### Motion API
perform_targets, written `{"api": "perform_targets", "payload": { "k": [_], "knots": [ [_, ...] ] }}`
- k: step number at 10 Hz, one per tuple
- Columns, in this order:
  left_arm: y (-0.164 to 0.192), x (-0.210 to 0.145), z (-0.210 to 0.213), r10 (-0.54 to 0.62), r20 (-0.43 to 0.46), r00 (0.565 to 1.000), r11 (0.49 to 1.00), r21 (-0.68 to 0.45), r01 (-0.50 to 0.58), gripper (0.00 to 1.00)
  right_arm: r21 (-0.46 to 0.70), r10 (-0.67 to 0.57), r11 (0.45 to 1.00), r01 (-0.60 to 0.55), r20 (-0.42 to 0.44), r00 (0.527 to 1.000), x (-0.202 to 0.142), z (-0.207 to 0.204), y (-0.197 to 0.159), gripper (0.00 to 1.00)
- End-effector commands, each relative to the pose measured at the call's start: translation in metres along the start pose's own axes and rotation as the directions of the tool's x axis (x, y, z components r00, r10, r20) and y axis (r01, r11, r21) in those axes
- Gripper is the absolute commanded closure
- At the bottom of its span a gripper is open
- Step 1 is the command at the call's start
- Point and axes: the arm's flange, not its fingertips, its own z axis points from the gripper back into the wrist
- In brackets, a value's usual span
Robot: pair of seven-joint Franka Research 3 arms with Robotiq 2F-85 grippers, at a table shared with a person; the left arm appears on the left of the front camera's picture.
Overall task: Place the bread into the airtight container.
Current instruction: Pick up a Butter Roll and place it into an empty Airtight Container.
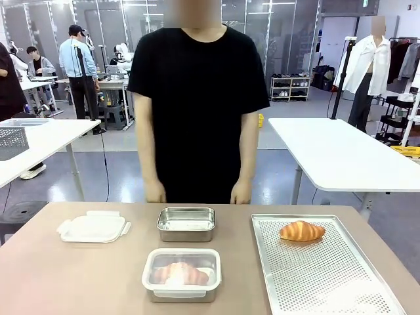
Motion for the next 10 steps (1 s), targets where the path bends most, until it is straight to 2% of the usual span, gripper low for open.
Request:
{"api": "perform_targets", "payload": {
  "k": [1, 2, 5, 8, 10],
  "knots": [
    [-0.001, 0.003, 0.001, -0.006, 0.005, 1.000, 1.000, -0.012, 0.006, 0.00, 0.099, 0.165, 0.983, -0.153, -0.131, 0.977, 0.032, -0.029, -0.014, 0.00],
    [-0.001, 0.003, 0.001, -0.006, 0.005, 1.000, 1.000, -0.012, 0.006, 0.00, 0.141, 0.231, 0.968, -0.207, -0.181, 0.956, 0.052, -0.050, -0.019, 0.00],
    [-0.001, 0.003, 0.001, -0.006, 0.005, 1.000, 1.000, -0.012, 0.006, 0.00, 0.288, 0.460, 0.879, -0.380, -0.305, 0.834, 0.099, -0.123, -0.023, 0.00],
    [-0.001, 0.003, 0.001, -0.006, 0.005, 1.000, 1.000, -0.012, 0.006, 0.00, 0.274, 0.450, 0.891, -0.361, -0.430, 0.783, 0.125, -0.195, -0.031, 0.00],
    [-0.001, 0.003, 0.001, -0.006, 0.005, 1.000, 1.000, -0.012, 0.006, 0.00, 0.253, 0.380, 0.924, -0.288, -0.497, 0.780, 0.126, -0.247, -0.049, 0.00]
  ]
}}
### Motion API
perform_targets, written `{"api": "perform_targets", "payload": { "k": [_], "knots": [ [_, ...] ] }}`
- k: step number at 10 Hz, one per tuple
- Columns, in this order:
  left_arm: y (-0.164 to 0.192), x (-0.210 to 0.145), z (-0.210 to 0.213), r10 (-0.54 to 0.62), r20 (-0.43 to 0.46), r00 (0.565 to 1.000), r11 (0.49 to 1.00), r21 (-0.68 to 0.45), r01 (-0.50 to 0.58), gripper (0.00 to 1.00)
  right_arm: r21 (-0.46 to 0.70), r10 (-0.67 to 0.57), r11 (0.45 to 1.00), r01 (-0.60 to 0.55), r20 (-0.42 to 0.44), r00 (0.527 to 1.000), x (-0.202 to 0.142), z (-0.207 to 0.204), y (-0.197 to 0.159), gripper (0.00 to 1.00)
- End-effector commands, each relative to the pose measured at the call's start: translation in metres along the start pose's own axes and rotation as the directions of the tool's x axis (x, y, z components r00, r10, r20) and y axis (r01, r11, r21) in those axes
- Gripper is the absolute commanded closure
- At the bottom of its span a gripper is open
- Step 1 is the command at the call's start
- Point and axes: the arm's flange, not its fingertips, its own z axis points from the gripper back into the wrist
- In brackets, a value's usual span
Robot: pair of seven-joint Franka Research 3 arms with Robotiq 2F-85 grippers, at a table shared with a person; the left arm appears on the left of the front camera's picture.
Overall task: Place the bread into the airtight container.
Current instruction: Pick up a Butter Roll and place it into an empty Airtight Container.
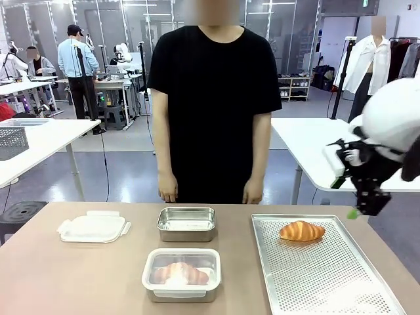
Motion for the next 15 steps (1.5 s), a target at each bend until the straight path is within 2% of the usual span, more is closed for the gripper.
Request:
{"api": "perform_targets", "payload": {
  "k": [1, 5, 9, 12, 13, 15],
  "knots": [
    [-0.001, 0.003, 0.001, -0.006, 0.005, 1.000, 1.000, -0.013, 0.006, 0.00, 0.008, -0.089, 0.996, 0.090, -0.081, 0.993, 0.006, -0.037, -0.029, 0.00],
    [-0.001, 0.003, 0.001, -0.006, 0.005, 1.000, 1.000, -0.013, 0.006, 0.00, 0.033, -0.100, 0.994, 0.103, -0.069, 0.993, 0.013, -0.106, -0.057, 0.00],
    [-0.001, 0.003, 0.001, -0.006, 0.005, 1.000, 1.000, -0.013, 0.006, 0.00, 0.054, -0.084, 0.995, 0.086, -0.052, 0.995, 0.013, -0.157, -0.084, 0.00],
    [-0.001, 0.003, 0.001, -0.006, 0.005, 1.000, 1.000, -0.013, 0.006, 0.00, 0.076, -0.122, 0.989, 0.125, -0.045, 0.991, 0.011, -0.163, -0.087, 0.00],
    [-0.001, 0.003, 0.001, -0.006, 0.005, 1.000, 1.000, -0.013, 0.006, 0.00, 0.076, -0.075, 0.994, 0.080, -0.067, 0.995, 0.014, -0.166, -0.083, 0.00],
    [-0.001, 0.003, 0.001, -0.006, 0.005, 1.000, 1.000, -0.013, 0.006, 0.00, 0.076, -0.075, 0.994, 0.080, -0.067, 0.995, 0.014, -0.166, -0.083, 0.00]
  ]
}}
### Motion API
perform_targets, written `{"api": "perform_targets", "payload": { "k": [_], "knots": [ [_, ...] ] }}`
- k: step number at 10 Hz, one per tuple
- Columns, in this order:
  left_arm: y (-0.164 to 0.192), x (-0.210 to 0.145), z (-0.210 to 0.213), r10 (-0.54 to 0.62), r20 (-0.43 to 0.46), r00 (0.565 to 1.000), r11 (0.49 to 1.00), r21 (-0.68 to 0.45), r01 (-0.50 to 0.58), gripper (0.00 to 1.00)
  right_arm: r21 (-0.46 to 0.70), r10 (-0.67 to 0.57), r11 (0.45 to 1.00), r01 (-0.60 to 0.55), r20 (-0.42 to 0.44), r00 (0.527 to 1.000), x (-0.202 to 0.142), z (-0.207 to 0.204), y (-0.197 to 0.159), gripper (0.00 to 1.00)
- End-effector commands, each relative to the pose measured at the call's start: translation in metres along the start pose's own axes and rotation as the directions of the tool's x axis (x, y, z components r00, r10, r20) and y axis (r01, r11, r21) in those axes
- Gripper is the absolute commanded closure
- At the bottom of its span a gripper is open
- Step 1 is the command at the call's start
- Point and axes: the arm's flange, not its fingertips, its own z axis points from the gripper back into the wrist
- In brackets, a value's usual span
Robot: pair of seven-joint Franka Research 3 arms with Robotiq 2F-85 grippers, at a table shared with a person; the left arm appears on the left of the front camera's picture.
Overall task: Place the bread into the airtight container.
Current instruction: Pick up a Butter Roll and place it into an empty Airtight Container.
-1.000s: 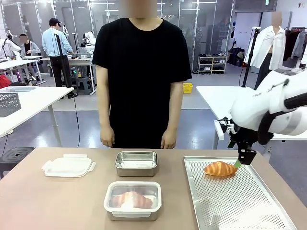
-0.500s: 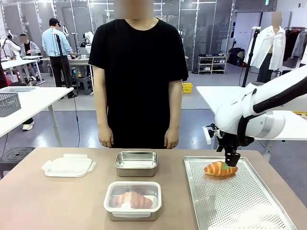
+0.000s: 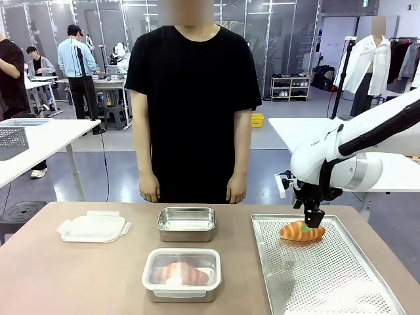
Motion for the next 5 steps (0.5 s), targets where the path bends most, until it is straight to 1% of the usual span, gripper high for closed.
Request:
{"api": "perform_targets", "payload": {
  "k": [1, 4, 5],
  "knots": [
    [-0.001, 0.003, 0.001, -0.007, 0.006, 1.000, 1.000, -0.013, 0.007, 0.00, 0.000, 0.000, 1.000, 0.000, -0.004, 1.000, -0.001, 0.001, 0.003, 0.00],
    [-0.001, 0.003, 0.001, -0.007, 0.006, 1.000, 1.000, -0.013, 0.007, 0.00, 0.000, 0.002, 1.000, -0.002, 0.001, 1.000, 0.001, 0.000, 0.000, 0.00],
    [-0.001, 0.003, 0.001, -0.007, 0.006, 1.000, 1.000, -0.013, 0.007, 0.00, 0.024, -0.028, 0.999, 0.028, 0.017, 0.999, 0.000, -0.008, -0.007, 0.00]
  ]
}}
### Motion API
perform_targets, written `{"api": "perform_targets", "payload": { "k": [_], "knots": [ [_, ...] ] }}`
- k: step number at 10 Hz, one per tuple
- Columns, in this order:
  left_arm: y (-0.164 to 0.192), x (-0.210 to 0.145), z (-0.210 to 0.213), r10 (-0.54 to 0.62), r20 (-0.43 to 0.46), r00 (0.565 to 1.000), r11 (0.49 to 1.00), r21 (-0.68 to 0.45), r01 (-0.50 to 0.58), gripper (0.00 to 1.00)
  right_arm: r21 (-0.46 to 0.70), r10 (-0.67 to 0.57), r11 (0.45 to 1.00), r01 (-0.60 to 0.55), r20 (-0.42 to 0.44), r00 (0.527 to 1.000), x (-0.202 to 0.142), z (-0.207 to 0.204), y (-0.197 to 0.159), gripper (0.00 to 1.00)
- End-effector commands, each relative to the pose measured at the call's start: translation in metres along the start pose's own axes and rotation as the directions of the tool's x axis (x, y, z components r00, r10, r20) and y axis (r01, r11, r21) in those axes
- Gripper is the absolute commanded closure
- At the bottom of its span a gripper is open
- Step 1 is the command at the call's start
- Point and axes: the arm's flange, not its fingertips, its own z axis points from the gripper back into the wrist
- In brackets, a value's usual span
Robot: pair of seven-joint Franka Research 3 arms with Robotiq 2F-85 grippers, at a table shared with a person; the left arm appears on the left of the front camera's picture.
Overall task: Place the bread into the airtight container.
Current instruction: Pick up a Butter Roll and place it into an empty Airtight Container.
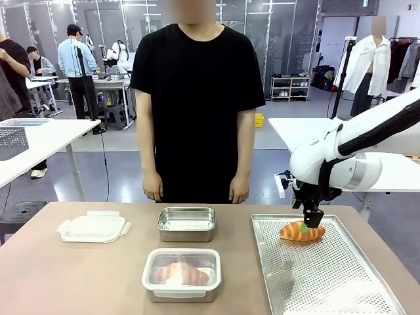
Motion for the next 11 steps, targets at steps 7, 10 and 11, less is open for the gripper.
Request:
{"api": "perform_targets", "payload": {
  "k": [7, 10, 11],
  "knots": [
    [-0.001, 0.003, 0.001, -0.007, 0.006, 1.000, 1.000, -0.013, 0.007, 0.00, 0.096, -0.059, 0.993, 0.064, -0.060, 0.996, -0.010, -0.041, -0.030, 0.00],
    [-0.001, 0.003, 0.001, -0.007, 0.006, 1.000, 1.000, -0.013, 0.007, 0.00, 0.118, -0.063, 0.991, 0.070, -0.061, 0.996, -0.016, -0.048, -0.035, 0.00],
    [-0.001, 0.003, 0.001, -0.007, 0.006, 1.000, 1.000, -0.013, 0.007, 0.00, 0.131, -0.071, 0.988, 0.079, -0.064, 0.995, -0.018, -0.053, -0.036, 0.00]
  ]
}}
